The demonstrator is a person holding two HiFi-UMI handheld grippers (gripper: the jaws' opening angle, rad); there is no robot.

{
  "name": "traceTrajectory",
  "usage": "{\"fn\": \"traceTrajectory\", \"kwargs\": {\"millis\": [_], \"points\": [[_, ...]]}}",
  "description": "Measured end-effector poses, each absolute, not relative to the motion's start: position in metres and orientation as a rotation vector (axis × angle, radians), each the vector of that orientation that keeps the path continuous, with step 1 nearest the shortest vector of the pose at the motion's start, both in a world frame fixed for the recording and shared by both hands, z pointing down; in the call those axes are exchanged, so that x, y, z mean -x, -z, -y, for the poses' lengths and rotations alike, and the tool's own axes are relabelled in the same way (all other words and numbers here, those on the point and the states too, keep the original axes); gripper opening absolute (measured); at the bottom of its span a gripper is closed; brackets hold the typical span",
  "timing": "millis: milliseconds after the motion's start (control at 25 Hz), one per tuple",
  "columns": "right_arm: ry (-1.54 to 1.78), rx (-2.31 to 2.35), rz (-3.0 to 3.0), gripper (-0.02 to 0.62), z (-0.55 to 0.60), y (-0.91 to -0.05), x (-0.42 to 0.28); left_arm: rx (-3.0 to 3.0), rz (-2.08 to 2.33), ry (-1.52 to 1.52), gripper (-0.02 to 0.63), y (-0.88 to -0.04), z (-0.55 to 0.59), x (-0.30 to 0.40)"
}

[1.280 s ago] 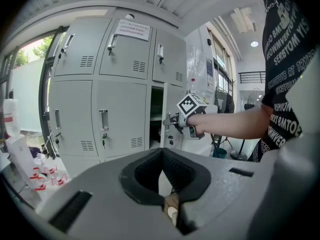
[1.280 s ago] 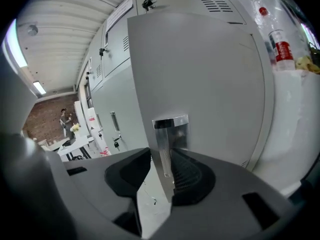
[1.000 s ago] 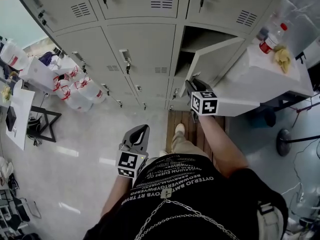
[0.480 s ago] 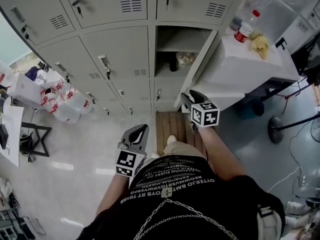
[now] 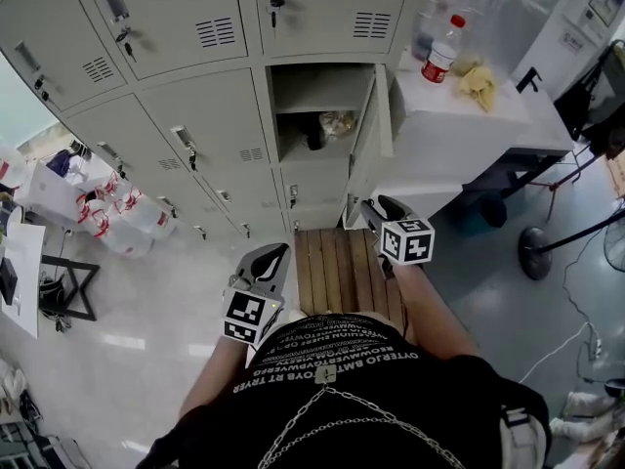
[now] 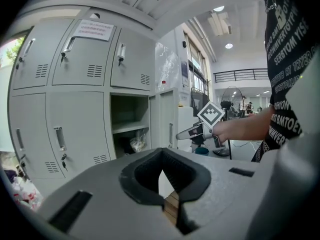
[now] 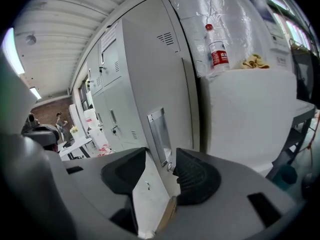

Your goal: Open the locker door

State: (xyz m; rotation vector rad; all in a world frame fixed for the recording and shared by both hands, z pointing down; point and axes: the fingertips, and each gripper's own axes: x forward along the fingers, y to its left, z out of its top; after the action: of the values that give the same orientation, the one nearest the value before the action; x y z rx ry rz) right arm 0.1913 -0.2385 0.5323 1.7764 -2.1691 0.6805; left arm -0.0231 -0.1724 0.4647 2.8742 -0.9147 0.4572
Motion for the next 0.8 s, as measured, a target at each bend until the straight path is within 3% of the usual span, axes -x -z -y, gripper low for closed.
{"fn": "traceTrajectory", "kwargs": {"millis": [160, 480, 520, 600, 800], "points": [[-0.697, -1.773, 2.178, 0.187, 0.228, -0.532, -0.218, -2.865, 0.918, -0.489, 0.000, -0.464, 0.162, -0.003], [-0.626, -1.671, 2.288, 0.113, 0.208, -0.516, -0.242, -2.910, 1.004, -0.434, 0.000, -0.433, 0.142, -0.051], [-0.620, -1.666, 2.327, 0.094, 0.197, -0.507, -0.244, -2.907, 1.029, -0.414, 0.000, -0.426, 0.138, -0.051], [-0.582, -1.651, 2.409, -0.003, 0.168, -0.486, -0.248, -2.892, 1.088, -0.380, 0.000, -0.416, 0.129, -0.047], [-0.400, -1.595, 2.459, -0.005, 0.096, -0.452, -0.258, -2.829, 1.222, -0.363, 0.000, -0.412, 0.103, -0.026]]}}
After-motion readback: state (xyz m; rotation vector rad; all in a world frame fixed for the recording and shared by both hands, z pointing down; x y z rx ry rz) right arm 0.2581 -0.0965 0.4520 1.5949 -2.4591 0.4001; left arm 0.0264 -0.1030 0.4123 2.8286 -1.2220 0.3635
